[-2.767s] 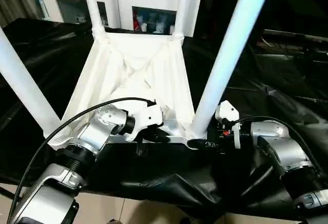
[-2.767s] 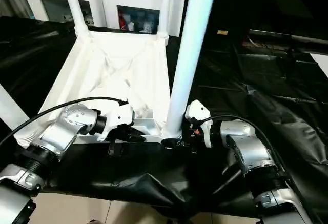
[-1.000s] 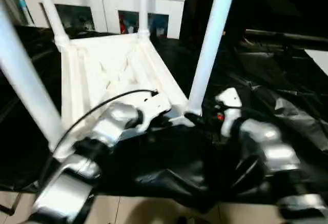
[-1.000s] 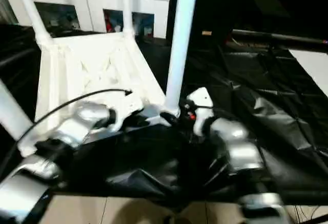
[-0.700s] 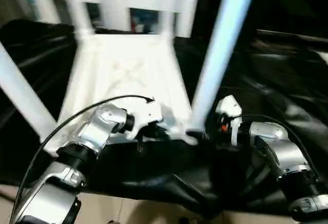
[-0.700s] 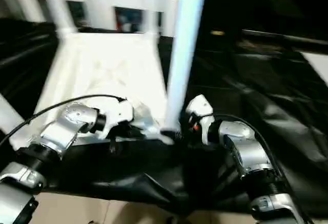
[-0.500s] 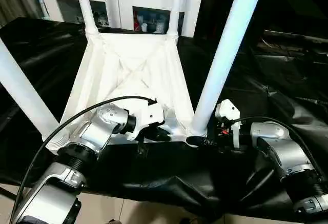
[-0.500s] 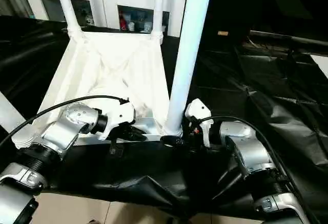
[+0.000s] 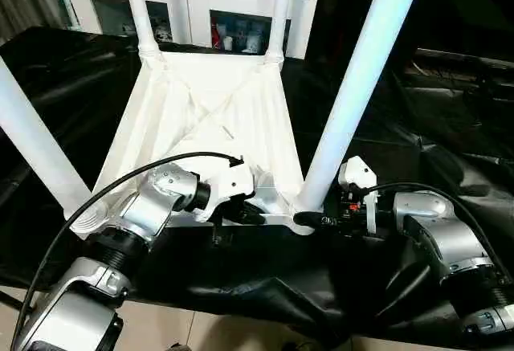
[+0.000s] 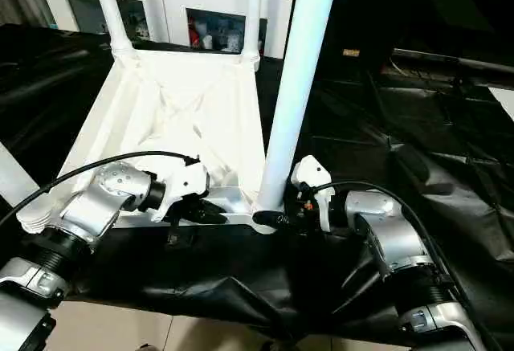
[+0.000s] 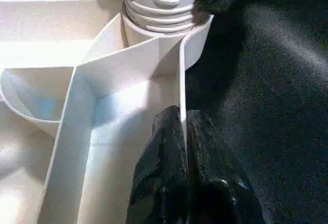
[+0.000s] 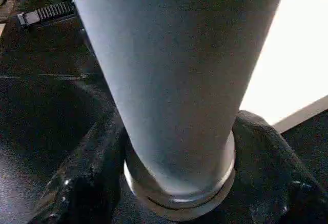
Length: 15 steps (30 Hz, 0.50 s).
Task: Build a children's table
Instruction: Rotate leg to tighten
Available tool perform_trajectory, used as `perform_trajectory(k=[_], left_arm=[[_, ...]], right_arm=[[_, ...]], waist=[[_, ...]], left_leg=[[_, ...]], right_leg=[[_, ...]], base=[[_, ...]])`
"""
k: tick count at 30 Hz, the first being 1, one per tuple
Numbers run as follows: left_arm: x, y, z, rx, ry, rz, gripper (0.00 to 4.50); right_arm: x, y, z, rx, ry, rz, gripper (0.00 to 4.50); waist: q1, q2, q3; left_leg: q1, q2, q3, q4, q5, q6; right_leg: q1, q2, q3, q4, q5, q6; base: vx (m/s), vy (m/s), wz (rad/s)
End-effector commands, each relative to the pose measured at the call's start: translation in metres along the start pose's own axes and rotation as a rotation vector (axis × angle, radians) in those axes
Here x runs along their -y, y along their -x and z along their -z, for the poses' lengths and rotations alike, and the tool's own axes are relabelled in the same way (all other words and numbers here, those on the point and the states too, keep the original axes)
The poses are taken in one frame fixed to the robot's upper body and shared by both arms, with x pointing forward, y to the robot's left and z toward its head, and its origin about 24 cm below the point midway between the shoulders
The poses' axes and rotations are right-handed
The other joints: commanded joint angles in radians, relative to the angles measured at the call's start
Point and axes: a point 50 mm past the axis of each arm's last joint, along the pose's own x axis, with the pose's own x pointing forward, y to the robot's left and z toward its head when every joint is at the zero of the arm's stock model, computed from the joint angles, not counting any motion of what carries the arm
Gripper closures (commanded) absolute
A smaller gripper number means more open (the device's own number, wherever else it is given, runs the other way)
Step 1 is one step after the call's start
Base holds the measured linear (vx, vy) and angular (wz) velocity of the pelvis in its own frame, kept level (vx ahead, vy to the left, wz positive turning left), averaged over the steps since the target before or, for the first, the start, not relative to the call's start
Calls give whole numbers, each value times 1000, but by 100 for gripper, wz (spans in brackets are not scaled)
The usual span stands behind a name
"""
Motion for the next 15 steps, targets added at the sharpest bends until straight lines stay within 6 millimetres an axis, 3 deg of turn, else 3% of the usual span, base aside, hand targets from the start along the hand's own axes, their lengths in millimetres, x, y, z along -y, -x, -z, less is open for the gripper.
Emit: perform_trajectory(k=[1,6,10,11,12,14,15], left_arm=[[3,-3,-3,42,0,7,450],[3,-3,-2,37,6,9,450],[0,-8,0,33,44,-29,450],[0,-8,0,33,44,-29,450],[-5,-16,2,19,85,-106,450],[-7,-20,3,10,101,-142,450],[-17,-33,-3,30,131,-266,450]], right_arm=[[-3,1,4,-10,-11,-27,180],[-3,-1,6,-4,-22,-13,186],[4,-8,10,9,-51,130,186],[4,-8,10,9,-51,130,186],[10,-19,13,48,-119,289,186],[12,-24,14,65,-156,351,187],[12,-40,15,121,-283,488,187]], waist=[[-4,-9,-61],[-5,-9,-61],[-8,-8,-58],[-11,-10,-55],[-13,-9,-54],[-21,-9,-51],[-28,-10,-51]], left_leg=[[3,0,14,-68,-200,79],[2,0,13,-68,-200,75],[4,-1,15,-69,-219,65],[0,-3,12,-72,-240,54],[-2,-4,10,-74,-251,47],[4,-8,9,-73,-291,23],[3,-12,6,-73,-303,14]], right_leg=[[63,-27,29,-56,-275,-202],[64,-27,29,-56,-282,-197],[58,-27,29,-61,-316,-190],[60,-26,27,-65,-363,-174],[62,-27,25,-68,-395,-160],[51,-27,23,-81,-493,-123],[52,-26,20,-89,-543,-98]], base=[[0,0,0],[0,0,0],[0,0,0],[0,0,0],[0,0,0],[0,0,0],[0,0,0]])
